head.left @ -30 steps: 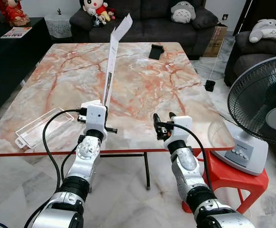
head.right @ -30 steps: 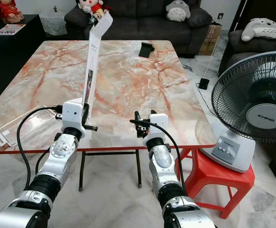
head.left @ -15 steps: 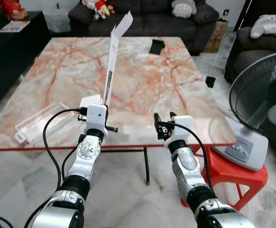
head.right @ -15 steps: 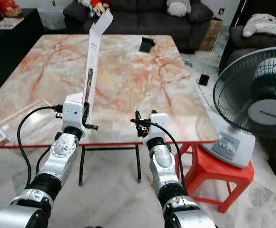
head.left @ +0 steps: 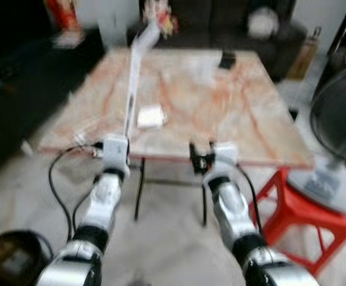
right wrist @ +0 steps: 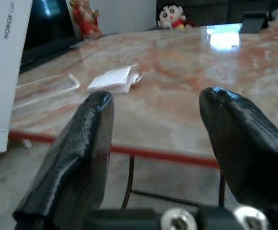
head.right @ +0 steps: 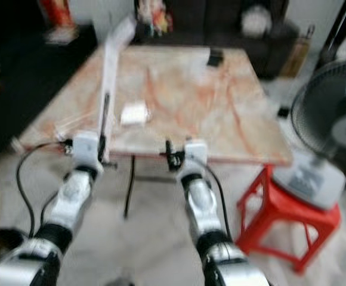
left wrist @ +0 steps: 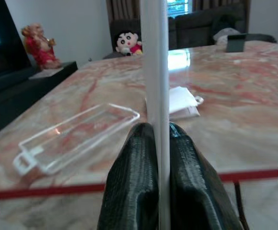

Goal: Picking trash to rubbish bin

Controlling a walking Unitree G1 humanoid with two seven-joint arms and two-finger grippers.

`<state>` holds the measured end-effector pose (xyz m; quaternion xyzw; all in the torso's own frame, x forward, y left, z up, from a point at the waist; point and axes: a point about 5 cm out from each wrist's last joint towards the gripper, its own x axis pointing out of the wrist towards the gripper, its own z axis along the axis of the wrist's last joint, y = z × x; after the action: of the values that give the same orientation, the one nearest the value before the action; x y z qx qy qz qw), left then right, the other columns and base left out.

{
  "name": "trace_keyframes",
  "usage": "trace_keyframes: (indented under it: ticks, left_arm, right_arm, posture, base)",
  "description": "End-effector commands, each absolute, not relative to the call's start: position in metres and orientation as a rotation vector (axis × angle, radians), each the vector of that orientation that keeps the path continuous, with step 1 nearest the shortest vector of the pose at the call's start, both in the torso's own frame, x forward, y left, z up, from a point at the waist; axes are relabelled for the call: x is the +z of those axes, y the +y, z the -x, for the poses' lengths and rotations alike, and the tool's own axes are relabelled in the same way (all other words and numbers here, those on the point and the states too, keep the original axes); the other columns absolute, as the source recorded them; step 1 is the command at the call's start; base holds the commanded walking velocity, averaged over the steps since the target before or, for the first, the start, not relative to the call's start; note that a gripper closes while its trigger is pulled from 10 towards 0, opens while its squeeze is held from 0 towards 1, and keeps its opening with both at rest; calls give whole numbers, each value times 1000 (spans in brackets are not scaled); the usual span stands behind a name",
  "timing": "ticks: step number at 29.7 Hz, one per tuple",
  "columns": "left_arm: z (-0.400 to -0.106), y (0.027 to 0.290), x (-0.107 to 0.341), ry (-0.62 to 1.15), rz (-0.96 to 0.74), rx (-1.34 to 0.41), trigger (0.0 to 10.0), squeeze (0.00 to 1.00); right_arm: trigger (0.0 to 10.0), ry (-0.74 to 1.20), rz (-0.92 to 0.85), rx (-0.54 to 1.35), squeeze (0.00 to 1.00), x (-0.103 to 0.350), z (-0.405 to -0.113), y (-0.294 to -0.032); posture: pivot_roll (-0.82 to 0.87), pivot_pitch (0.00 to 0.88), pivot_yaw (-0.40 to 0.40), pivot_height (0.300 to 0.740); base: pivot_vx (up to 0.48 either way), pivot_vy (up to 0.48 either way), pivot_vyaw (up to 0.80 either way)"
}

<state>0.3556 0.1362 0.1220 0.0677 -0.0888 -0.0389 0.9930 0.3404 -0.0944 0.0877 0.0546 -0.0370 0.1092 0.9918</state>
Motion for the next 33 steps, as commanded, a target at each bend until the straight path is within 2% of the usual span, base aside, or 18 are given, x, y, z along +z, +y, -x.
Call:
trace_keyframes:
  ticks: [1,8,16,26,33]
  left_arm:
    - [-358,132,129,-203,-151,-96,10000,0]
    - [-355,137,121,-175,-159,-90,10000,0]
    - [-349,144,95,-55,-197,-90,10000,0]
    - [-315,164,31,247,-182,-74,10000,0]
    - [-291,185,-1,440,-158,-5,10000,0]
  right_arm:
    - [10000,-76,-103,206,0,89,-342,-99]
    - [10000,-11,-111,158,0,75,-338,-112]
    - [10000,114,-105,109,0,48,-324,-130]
    - [10000,425,-75,-15,0,-13,-278,-166]
    - [10000,617,-77,-44,0,-45,-243,-174]
  posture:
    - [14,0,-14,740]
    - [14,0,-16,740]
    - [14,0,-18,740]
    - [12,0,-18,740]
    - [8,1,-16,740]
  base:
    - [-251,0,0]
    - [-145,0,0]
    - [0,0,0]
    - [0,0,0]
    - [0,0,0]
